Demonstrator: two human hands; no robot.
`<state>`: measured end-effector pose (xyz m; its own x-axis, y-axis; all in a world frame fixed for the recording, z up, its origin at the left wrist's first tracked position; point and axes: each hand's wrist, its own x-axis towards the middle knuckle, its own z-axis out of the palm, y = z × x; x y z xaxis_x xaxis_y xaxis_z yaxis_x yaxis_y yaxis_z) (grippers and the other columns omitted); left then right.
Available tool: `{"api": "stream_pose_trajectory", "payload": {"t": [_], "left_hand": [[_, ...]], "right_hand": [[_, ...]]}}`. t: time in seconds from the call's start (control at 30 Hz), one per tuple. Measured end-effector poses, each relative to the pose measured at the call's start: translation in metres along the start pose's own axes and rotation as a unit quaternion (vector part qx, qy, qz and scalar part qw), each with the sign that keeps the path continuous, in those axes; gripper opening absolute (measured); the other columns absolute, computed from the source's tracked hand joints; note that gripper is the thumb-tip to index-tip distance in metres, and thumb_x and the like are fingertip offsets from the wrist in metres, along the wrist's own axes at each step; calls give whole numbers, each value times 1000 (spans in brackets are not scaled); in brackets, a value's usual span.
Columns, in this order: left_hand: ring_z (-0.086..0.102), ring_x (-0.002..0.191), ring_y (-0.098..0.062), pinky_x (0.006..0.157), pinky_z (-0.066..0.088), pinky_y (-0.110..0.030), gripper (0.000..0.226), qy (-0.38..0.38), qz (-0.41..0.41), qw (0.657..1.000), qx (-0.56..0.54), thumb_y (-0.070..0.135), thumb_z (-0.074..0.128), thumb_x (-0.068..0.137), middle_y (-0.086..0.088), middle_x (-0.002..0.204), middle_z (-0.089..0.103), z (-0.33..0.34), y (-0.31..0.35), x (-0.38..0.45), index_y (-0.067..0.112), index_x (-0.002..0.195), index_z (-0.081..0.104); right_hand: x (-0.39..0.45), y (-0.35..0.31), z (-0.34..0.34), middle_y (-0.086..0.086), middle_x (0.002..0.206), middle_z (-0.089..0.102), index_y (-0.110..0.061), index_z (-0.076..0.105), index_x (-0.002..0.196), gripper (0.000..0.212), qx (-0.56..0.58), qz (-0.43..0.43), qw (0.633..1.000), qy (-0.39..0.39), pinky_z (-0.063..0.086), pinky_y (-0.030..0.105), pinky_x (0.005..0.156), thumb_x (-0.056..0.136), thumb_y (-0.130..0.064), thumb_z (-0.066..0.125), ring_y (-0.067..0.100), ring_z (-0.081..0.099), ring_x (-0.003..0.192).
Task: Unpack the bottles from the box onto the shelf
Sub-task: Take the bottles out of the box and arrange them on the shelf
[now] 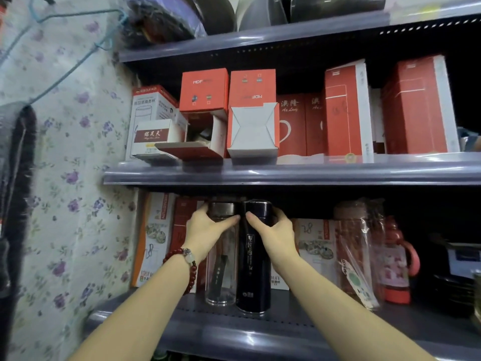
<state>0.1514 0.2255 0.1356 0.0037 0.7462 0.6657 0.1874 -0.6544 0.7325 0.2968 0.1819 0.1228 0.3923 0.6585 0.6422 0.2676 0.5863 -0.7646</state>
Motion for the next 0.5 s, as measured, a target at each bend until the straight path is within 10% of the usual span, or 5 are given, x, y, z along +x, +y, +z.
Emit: {"api": "stream_pose_trajectory", "payload": {"t": [0.5], "left_hand": [[56, 107, -9, 90, 40, -21, 60, -42, 25, 997, 62, 41, 75, 74, 6, 118, 62, -16, -2, -12, 22, 127, 52]], "right_hand": [[-20, -5, -22, -3, 113, 58, -16, 50, 125, 56, -161, -13, 987, -28, 41, 26, 88, 78, -36, 73, 12, 52, 103]]}}
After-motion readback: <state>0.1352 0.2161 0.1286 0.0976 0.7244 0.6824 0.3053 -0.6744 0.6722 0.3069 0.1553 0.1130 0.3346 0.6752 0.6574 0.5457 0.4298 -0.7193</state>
